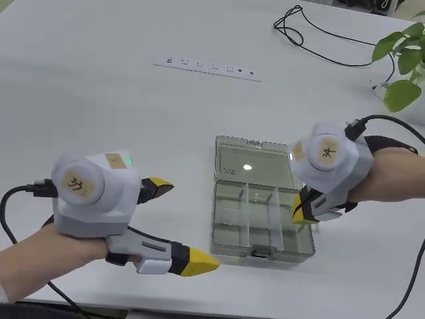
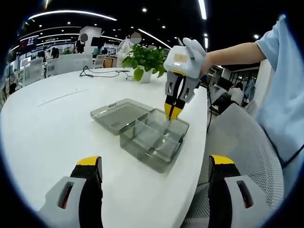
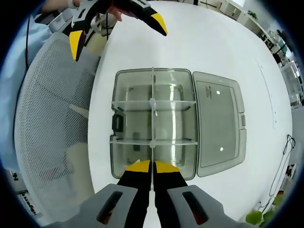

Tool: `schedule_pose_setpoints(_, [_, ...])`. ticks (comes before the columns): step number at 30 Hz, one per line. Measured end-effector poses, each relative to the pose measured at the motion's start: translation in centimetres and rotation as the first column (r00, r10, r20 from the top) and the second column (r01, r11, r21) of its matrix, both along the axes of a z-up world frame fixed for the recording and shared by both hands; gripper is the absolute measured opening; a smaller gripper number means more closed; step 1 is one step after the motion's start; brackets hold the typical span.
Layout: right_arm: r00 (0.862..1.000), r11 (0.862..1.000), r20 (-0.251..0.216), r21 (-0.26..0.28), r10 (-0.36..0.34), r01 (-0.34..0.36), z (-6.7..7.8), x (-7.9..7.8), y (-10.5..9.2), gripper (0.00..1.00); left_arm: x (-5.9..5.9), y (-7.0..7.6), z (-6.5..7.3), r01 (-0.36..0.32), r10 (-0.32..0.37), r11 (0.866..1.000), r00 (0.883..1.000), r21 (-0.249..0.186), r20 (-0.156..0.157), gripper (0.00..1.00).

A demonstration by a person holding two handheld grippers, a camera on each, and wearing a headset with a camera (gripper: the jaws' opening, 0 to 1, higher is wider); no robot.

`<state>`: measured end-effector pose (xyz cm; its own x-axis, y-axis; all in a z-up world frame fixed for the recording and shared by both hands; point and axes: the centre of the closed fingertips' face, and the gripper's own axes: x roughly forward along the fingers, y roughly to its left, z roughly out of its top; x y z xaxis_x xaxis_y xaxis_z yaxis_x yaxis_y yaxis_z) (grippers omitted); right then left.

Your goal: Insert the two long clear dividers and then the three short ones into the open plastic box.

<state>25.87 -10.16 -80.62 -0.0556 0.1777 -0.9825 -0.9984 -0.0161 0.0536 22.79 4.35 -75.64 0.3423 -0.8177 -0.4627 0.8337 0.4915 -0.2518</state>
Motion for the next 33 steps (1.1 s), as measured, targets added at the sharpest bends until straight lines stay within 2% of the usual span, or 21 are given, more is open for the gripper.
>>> schedule_pose_setpoints(3, [1.000,1.000,0.008,-0.010,0.004,-0.004,-0.5,0.0,0.0,0.02,0.0,-0.1,0.1,-0.002,0.002,1.000,1.000,-0.005,0.003,0.95])
schedule_pose_setpoints(13, [1.000,1.000,0.029,-0.009,-0.002,0.002,-0.3,-0.1,0.2,0.02,0.0,-0.3,0.4,-0.005,0.005,1.000,1.000,-0.013,0.017,0.94])
schedule_pose_setpoints(17, [0.999,1.000,0.036,-0.006,-0.003,0.003,-0.4,-0.1,0.4,0.02,0.3,-0.2,0.4,-0.011,0.012,1.000,1.000,-0.021,0.027,0.93])
schedule_pose_setpoints(21, [0.999,1.000,0.040,0.004,-0.002,0.002,-0.6,0.0,0.5,0.02,0.4,0.0,0.3,-0.013,0.013,1.000,1.000,-0.018,0.022,0.93])
schedule_pose_setpoints(25, [0.999,1.000,0.039,0.002,0.011,-0.011,-0.9,0.0,0.6,0.04,0.6,0.1,0.7,-0.028,0.029,0.999,0.999,-0.034,0.028,0.93])
schedule_pose_setpoints(26, [0.999,1.000,0.036,0.014,0.012,-0.012,-1.1,-0.2,0.6,0.07,0.6,0.0,0.7,-0.026,0.027,0.999,0.999,-0.029,0.025,0.93])
schedule_pose_setpoints(27, [0.997,0.993,0.074,0.116,-0.015,0.006,-0.6,0.0,1.8,0.19,0.8,0.1,0.8,-0.049,0.050,0.999,0.998,-0.019,0.031,0.93])
schedule_pose_setpoints(28, [0.994,0.990,0.103,0.143,-0.031,0.016,-0.1,0.4,1.9,0.24,0.7,0.1,1.0,-0.055,0.056,0.998,0.998,-0.029,0.029,0.93])
schedule_pose_setpoints(29, [0.993,0.988,0.109,0.153,-0.037,0.020,0.1,0.5,2.0,0.28,0.7,0.1,1.1,-0.058,0.059,0.998,0.998,-0.030,0.030,0.94])
schedule_pose_setpoints(31, [0.988,0.975,0.134,0.215,-0.078,0.048,1.3,0.9,2.2,0.32,0.6,0.1,1.3,-0.064,0.065,0.997,0.997,-0.029,0.033,0.95])
schedule_pose_setpoints(32, [0.984,0.961,0.128,0.263,-0.124,0.087,2.1,1.0,2.2,0.32,0.6,0.1,1.3,-0.067,0.068,0.997,0.997,-0.030,0.035,0.94])
schedule_pose_setpoints(33, [0.982,0.955,0.125,0.278,-0.145,0.105,2.6,0.9,2.0,0.33,0.6,0.1,1.4,-0.073,0.074,0.997,0.997,-0.033,0.038,0.95])
